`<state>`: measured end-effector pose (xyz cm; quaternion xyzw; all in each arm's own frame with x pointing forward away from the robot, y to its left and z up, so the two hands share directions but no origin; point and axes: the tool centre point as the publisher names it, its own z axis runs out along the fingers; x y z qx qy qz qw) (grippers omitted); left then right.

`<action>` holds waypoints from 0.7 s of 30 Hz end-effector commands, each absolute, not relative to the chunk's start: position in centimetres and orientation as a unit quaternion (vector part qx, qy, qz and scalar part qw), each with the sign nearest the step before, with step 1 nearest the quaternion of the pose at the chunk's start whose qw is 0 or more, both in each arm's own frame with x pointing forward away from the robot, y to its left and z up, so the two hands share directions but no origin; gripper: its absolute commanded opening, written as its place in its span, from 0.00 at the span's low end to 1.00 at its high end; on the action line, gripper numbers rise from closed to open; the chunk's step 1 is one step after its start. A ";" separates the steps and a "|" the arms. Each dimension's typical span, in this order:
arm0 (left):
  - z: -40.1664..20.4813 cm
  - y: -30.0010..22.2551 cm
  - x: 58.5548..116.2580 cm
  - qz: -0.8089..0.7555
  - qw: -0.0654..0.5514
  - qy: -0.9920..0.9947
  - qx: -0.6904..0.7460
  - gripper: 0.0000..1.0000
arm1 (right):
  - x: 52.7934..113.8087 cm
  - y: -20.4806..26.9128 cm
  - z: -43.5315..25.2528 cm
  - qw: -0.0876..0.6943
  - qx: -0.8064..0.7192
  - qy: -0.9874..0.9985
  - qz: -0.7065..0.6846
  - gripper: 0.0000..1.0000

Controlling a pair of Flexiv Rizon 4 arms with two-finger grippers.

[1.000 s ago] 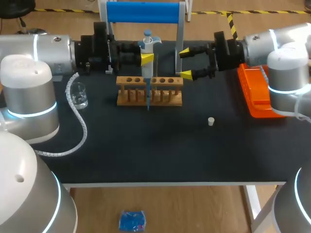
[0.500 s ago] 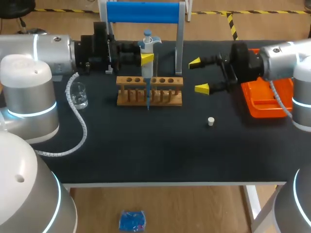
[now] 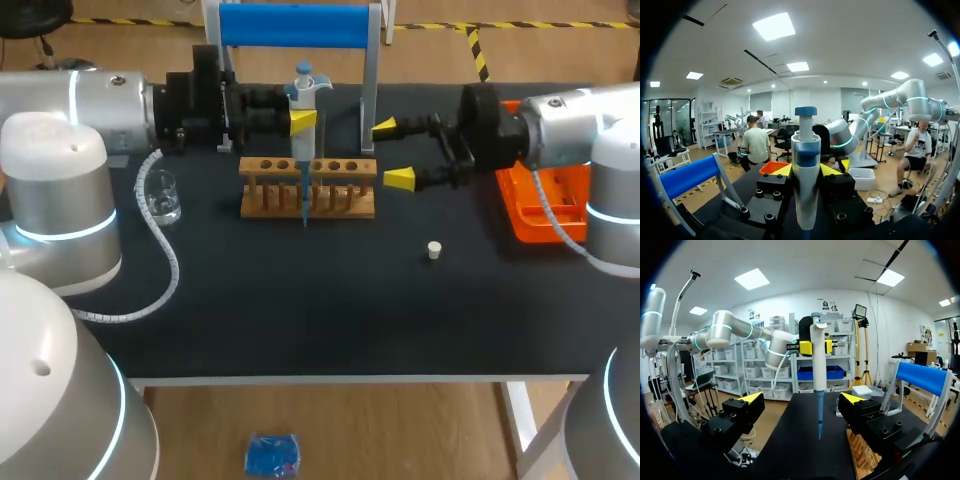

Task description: Invert the test tube, pick up the pipette, mount the tip to pipette, aspirate from beaker and dispense into the tube, eject the tip, return the pipette, and cap with the stopper.

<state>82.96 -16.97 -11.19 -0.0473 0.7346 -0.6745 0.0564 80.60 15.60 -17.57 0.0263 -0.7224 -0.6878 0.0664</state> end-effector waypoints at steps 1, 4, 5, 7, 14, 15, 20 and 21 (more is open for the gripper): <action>-11.2 -17.1 82.9 -0.676 0.059 0.733 -0.048 0.00 | 81.3 17.9 -17.4 0.060 0.026 -0.721 -0.690 1.00; -11.2 -17.1 82.9 -0.676 0.059 0.733 -0.048 0.00 | 81.2 19.1 -17.0 0.063 0.033 -0.721 -0.690 1.00; -11.2 -17.1 82.9 -0.676 0.059 0.733 -0.048 0.00 | 81.2 19.5 -16.9 0.060 0.034 -0.721 -0.689 1.00; -11.2 -17.1 82.9 -0.676 0.059 0.733 -0.048 0.00 | 81.2 20.3 -16.8 0.060 0.035 -0.722 -0.689 1.00; -11.2 -17.1 82.9 -0.676 0.059 0.733 -0.048 0.00 | 81.6 22.4 -16.7 0.051 0.036 -0.727 -0.684 1.00; -11.2 -17.1 82.9 -0.676 0.059 0.733 -0.048 0.00 | 81.7 22.7 -16.7 0.050 0.036 -0.727 -0.683 1.00; -11.2 -17.1 82.9 -0.676 0.059 0.733 -0.048 0.00 | 82.0 23.9 -16.7 0.044 0.034 -0.727 -0.684 1.00; -11.2 -17.1 82.9 -0.676 0.059 0.733 -0.048 0.00 | 82.0 24.1 -16.7 0.042 0.034 -0.727 -0.684 1.00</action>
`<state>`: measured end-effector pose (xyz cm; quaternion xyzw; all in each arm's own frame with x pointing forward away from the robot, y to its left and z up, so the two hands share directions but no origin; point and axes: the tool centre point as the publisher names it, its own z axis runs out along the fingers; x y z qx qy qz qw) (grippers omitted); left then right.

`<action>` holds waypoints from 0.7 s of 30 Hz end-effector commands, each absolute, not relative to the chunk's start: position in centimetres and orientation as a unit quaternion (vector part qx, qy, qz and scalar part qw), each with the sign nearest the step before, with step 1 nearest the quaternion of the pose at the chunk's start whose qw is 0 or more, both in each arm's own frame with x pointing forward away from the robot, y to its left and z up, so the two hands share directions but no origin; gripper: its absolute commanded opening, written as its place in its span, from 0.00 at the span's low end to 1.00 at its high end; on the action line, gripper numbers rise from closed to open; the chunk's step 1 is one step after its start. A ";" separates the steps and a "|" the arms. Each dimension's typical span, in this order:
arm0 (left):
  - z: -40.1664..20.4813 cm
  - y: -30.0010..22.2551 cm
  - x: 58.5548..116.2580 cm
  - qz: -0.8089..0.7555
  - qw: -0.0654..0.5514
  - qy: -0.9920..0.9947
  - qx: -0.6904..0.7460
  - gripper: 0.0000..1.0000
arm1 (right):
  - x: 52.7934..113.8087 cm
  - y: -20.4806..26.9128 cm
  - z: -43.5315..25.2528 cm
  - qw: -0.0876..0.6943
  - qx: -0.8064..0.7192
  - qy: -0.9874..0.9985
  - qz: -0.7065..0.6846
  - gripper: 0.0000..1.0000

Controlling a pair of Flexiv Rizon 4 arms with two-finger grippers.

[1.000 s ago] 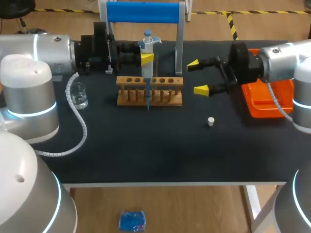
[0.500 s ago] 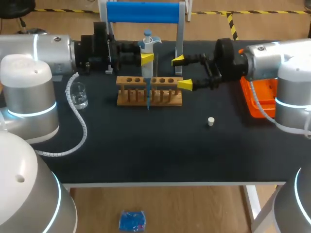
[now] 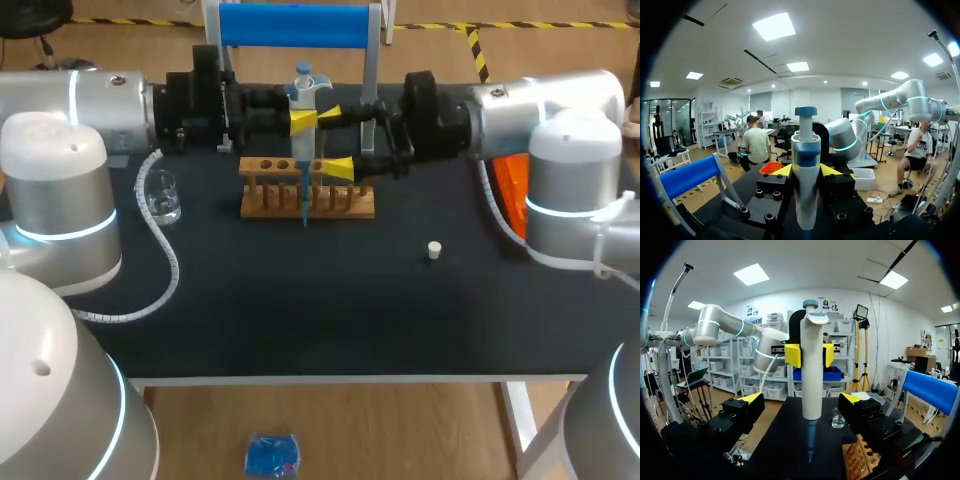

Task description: Invert the test tube, pick up the pipette, mount the tip to pipette, aspirate from beaker and dispense into the tube, eject the tip, return the pipette, and cap with the stopper.

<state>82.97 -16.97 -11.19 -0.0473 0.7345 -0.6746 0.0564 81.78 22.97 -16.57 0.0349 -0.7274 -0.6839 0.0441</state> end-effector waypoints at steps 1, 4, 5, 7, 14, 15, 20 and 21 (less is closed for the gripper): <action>-11.2 -17.1 82.9 -0.676 0.059 0.733 -0.048 0.00 | 82.0 24.4 -16.7 0.040 0.034 -0.727 -0.685 1.00; -11.2 -17.1 82.9 -0.676 0.059 0.733 -0.048 0.00 | 82.1 24.9 -16.5 0.037 0.033 -0.725 -0.687 1.00; -11.2 -17.1 82.9 -0.676 0.059 0.733 -0.048 0.00 | 82.1 25.0 -16.5 0.034 0.032 -0.723 -0.689 1.00; -11.2 -17.1 82.9 -0.676 0.059 0.733 -0.048 0.00 | 82.2 25.3 -16.4 0.033 0.032 -0.721 -0.691 1.00; -11.2 -17.1 82.9 -0.676 0.059 0.733 -0.048 0.00 | 82.8 26.2 -16.3 0.023 0.018 -0.717 -0.697 1.00; -11.2 -17.1 82.9 -0.676 0.059 0.733 -0.048 0.00 | 82.9 26.3 -16.3 0.019 0.014 -0.716 -0.698 1.00; -11.2 -17.1 82.9 -0.676 0.059 0.733 -0.048 0.00 | 83.0 26.5 -16.4 0.018 0.001 -0.708 -0.706 1.00; -11.2 -17.1 82.9 -0.676 0.059 0.733 -0.048 0.00 | 83.0 26.5 -16.4 0.018 -0.001 -0.705 -0.709 1.00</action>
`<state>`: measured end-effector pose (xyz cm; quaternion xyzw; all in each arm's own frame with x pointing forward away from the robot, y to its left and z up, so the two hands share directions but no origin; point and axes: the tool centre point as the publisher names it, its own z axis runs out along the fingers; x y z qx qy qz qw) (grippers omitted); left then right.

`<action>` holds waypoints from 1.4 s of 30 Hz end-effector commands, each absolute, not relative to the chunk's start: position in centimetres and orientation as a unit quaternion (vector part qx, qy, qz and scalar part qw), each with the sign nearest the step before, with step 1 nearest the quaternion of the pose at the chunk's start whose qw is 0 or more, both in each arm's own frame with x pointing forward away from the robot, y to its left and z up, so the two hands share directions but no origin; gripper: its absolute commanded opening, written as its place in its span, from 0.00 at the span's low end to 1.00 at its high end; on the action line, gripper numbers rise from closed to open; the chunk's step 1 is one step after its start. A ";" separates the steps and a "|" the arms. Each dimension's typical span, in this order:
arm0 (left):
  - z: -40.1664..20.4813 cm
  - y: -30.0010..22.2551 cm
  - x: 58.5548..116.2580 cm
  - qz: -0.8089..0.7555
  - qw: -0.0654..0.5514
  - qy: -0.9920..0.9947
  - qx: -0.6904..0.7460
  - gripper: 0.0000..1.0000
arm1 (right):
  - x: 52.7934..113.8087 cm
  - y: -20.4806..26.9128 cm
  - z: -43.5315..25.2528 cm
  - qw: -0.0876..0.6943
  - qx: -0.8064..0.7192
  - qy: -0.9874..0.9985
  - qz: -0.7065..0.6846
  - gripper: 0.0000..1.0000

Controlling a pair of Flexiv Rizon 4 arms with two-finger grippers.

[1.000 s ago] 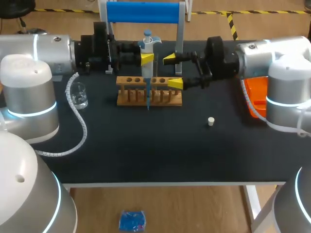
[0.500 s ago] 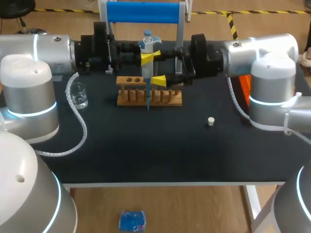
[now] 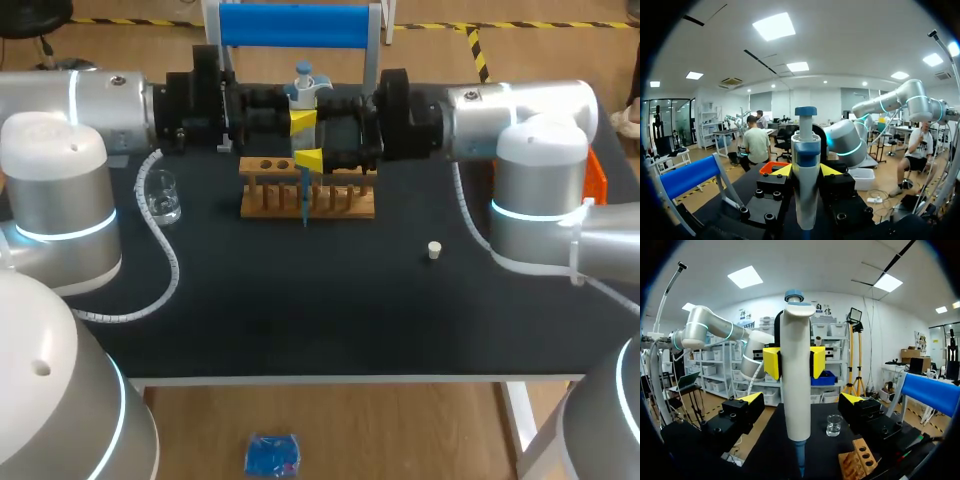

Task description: Invert the test tube, pick up the pipette, mount the tip to pipette, aspirate from beaker and dispense into the tube, eject the tip, return the pipette, and cap with the stopper.

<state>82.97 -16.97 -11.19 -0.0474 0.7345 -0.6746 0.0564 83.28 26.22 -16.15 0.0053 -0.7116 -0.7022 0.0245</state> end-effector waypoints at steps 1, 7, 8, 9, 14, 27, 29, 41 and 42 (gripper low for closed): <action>-11.2 -17.1 82.9 -0.676 0.059 0.733 -0.048 0.00 | 83.0 26.6 -16.4 0.018 -0.001 -0.703 -0.711 1.00; -11.2 -17.1 82.9 -0.676 0.059 0.733 -0.048 0.00 | 83.0 26.7 -16.3 0.014 -0.004 -0.699 -0.715 1.00; -11.2 -17.1 82.9 -0.676 0.059 0.733 -0.048 0.00 | 83.0 26.7 -16.2 0.013 -0.004 -0.698 -0.716 1.00; -11.2 -17.1 82.9 -0.676 0.059 0.733 -0.048 0.00 | 83.0 26.7 -16.2 0.013 -0.004 -0.697 -0.717 1.00; -11.2 -17.1 82.9 -0.676 0.059 0.733 -0.048 0.00 | 83.0 26.7 -16.0 0.011 -0.004 -0.695 -0.719 0.85; -11.2 -17.1 82.9 -0.676 0.059 0.733 -0.048 0.00 | 83.0 26.6 -15.8 0.005 -0.001 -0.693 -0.721 0.00; -11.2 -17.1 82.9 -0.676 0.059 0.733 -0.048 0.00 | 83.0 26.6 -15.8 0.005 0.000 -0.693 -0.721 0.00; -11.2 -17.1 82.9 -0.676 0.059 0.733 -0.048 0.00 | 82.8 26.5 -15.7 0.008 0.004 -0.696 -0.718 0.00; -11.2 -17.1 82.9 -0.676 0.059 0.733 -0.048 1.00 | 82.8 26.5 -15.8 0.009 0.004 -0.697 -0.717 0.00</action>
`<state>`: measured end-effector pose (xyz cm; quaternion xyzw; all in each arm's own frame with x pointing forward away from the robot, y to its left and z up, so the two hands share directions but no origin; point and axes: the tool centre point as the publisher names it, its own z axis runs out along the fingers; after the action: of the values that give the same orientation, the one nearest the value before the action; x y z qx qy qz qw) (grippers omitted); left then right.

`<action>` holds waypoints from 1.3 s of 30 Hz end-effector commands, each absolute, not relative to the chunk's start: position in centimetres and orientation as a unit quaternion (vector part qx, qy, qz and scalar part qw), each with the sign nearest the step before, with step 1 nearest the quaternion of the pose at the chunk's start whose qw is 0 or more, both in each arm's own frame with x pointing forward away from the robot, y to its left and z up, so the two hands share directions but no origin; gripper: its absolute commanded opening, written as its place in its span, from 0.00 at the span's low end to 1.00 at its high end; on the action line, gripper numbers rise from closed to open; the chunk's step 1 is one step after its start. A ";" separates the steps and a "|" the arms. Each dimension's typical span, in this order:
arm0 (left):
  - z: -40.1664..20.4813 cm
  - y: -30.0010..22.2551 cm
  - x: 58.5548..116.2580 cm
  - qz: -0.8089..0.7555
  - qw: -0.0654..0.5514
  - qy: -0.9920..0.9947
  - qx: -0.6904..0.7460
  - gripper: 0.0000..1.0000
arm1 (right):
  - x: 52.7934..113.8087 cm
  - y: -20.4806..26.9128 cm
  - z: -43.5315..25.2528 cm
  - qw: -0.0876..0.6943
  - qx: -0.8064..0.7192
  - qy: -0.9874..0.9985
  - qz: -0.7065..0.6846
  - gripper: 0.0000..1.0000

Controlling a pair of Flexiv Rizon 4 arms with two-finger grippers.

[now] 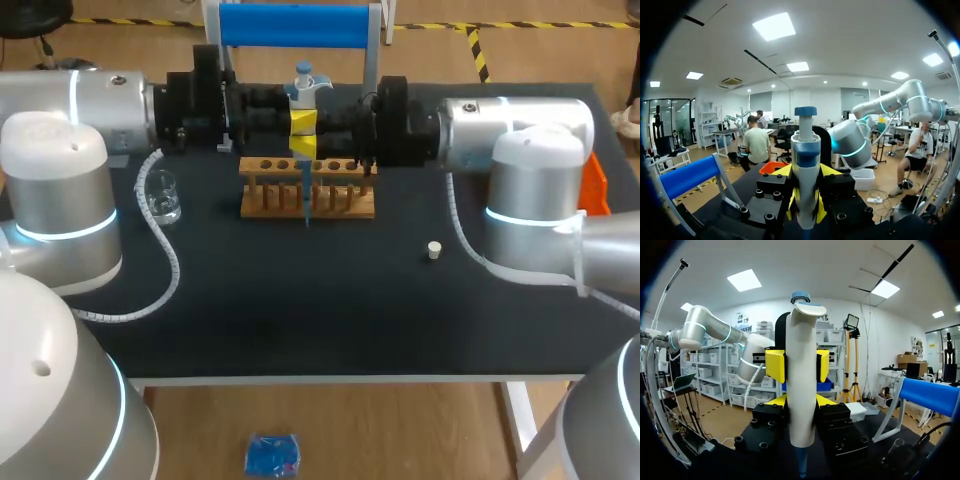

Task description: Invert the test tube, pick up the pipette, mount the tip to pipette, aspirate from beaker and dispense into the tube, eject the tip, return the pipette, and cap with the stopper.

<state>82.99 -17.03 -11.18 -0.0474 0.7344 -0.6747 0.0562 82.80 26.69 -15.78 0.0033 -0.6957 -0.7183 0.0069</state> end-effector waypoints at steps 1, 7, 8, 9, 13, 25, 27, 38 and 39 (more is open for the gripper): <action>-11.2 -17.1 82.9 -0.676 0.059 0.733 -0.048 1.00 | 82.8 26.5 -15.8 0.009 0.004 -0.697 -0.717 0.00; -11.2 -17.1 82.9 -0.676 0.059 0.733 -0.048 1.00 | 83.2 25.4 -15.6 0.014 0.008 -0.699 -0.715 0.00; -11.2 -17.1 82.9 -0.676 0.059 0.733 -0.048 1.00 | 83.3 25.1 -15.5 0.016 0.010 -0.700 -0.714 0.00; -11.2 -17.1 82.9 -0.676 0.059 0.733 -0.048 1.00 | 83.3 25.0 -15.5 0.018 0.011 -0.700 -0.714 0.00; -11.2 -17.1 82.9 -0.676 0.059 0.733 -0.048 1.00 | 84.0 23.0 -15.3 0.021 0.017 -0.704 -0.710 0.00; -11.2 -17.1 82.9 -0.676 0.059 0.733 -0.048 1.00 | 86.9 14.1 -14.6 0.041 0.023 -0.701 -0.712 0.00; -11.2 -17.1 82.9 -0.676 0.059 0.733 -0.048 1.00 | 87.3 12.1 -14.3 0.042 0.030 -0.695 -0.718 0.00; -11.2 -17.1 82.9 -0.676 0.059 0.733 -0.048 1.00 | 88.8 2.5 -13.4 0.017 0.046 -0.703 -0.710 0.00; -11.2 -17.1 82.9 -0.676 0.059 0.733 -0.048 1.00 | 89.1 1.5 -13.4 0.014 0.045 -0.703 -0.709 0.00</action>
<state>82.99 -17.01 -11.16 -0.0474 0.7345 -0.6746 0.0565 88.99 6.51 -13.96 0.0466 -0.6990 -0.7134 0.0163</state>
